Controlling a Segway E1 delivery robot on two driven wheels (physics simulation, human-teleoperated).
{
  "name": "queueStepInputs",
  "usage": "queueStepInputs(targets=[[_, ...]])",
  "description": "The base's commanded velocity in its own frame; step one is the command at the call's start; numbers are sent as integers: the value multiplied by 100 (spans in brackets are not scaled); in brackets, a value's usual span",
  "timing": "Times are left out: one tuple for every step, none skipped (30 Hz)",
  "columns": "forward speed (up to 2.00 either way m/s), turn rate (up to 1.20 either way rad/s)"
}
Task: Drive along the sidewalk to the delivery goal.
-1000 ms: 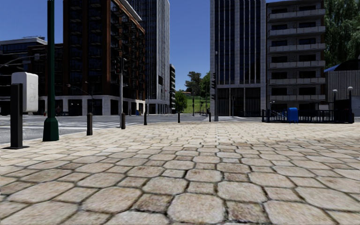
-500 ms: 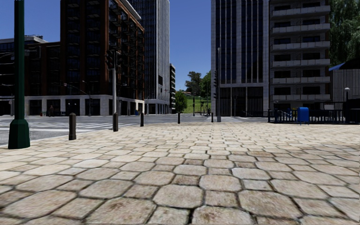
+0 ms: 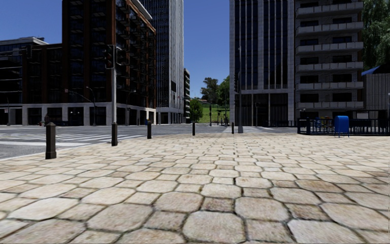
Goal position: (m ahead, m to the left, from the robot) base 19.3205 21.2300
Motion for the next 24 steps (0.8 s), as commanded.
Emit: queueStepInputs(targets=[[200, 0], [200, 0], [200, 0], [200, 0], [200, 0], [200, 0], [200, 0], [200, 0], [200, 0], [200, 0], [200, 0], [200, 0], [200, 0], [200, 0], [200, 0], [200, 0], [200, 0], [200, 0], [200, 0], [200, 0], [200, 0], [200, 0], [200, 0], [200, 0]])
